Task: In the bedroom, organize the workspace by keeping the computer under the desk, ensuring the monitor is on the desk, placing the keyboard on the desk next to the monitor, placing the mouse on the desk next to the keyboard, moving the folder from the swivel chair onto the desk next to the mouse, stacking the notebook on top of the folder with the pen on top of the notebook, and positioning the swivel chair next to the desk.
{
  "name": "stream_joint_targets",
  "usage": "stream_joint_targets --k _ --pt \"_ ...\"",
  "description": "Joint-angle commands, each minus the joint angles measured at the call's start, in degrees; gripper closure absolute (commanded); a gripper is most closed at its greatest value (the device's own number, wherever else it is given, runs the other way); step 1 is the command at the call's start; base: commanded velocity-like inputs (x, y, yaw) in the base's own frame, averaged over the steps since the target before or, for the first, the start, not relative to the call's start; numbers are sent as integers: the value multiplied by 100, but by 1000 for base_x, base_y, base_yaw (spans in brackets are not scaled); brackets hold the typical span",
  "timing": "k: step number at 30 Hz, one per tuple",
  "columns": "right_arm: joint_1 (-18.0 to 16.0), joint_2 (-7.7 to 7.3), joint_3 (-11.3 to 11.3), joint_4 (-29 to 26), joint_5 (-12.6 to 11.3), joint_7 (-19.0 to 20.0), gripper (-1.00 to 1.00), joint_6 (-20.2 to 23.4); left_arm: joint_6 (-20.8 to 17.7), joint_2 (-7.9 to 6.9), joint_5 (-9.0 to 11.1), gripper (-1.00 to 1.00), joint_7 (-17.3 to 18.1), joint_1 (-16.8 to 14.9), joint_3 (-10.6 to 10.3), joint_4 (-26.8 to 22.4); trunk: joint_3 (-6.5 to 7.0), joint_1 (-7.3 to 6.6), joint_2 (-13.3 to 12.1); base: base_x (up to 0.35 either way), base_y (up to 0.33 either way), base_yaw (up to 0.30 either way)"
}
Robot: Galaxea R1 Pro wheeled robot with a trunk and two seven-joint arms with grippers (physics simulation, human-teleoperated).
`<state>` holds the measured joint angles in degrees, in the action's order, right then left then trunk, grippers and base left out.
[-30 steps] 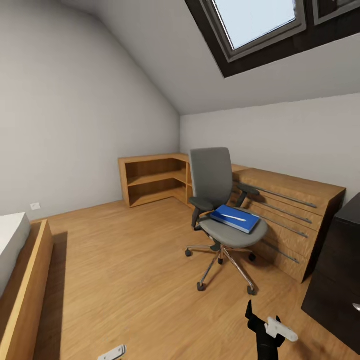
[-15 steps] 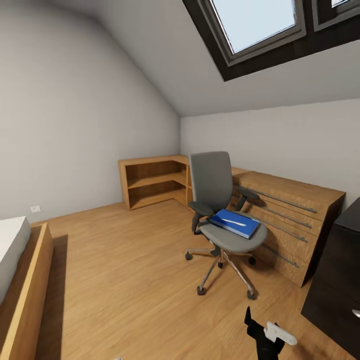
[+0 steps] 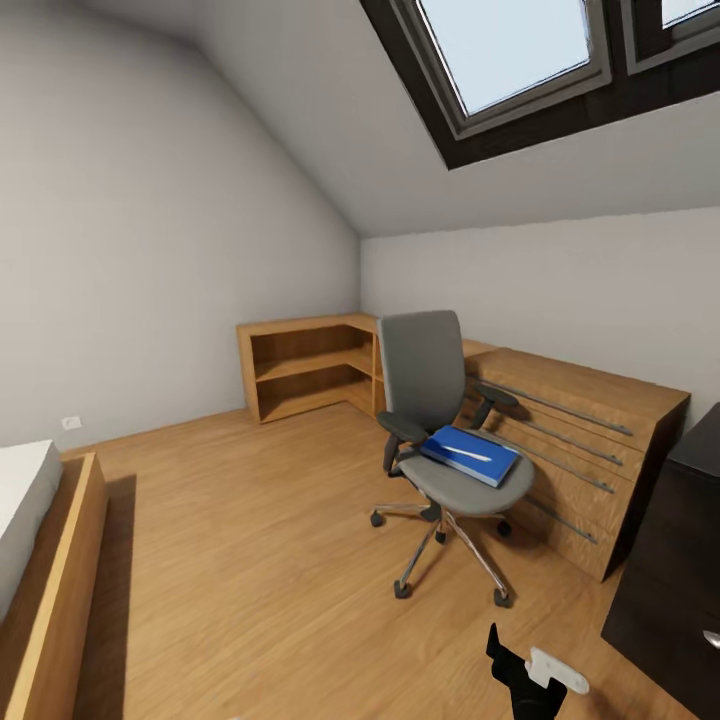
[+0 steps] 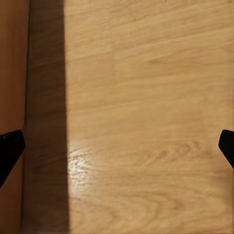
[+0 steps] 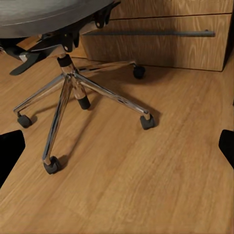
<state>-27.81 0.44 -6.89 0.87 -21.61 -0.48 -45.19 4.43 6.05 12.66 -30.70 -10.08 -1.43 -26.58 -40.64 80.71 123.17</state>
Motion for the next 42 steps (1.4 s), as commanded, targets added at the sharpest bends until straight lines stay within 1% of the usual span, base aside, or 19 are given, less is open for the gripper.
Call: stream_joint_targets --k 1,15,24,42 --pt "-6 1 -47 9 37 -5 -100 -19 41 -2 61 -100 -15 -3 -16 3 12 -24 -39 0 0 0" --pt "-6 0 -50 9 42 -5 -100 -7 47 -2 61 -100 -15 -3 -10 3 264 -331 -600 0 0 0" --pt "-6 5 -50 9 43 -5 -100 -8 264 0 69 -100 -15 -3 -7 3 425 -529 -961 0 0 0" --pt "-6 9 -50 9 43 -5 -100 -8 312 2 70 -100 -15 -3 -7 3 748 -924 -1683 0 0 0"
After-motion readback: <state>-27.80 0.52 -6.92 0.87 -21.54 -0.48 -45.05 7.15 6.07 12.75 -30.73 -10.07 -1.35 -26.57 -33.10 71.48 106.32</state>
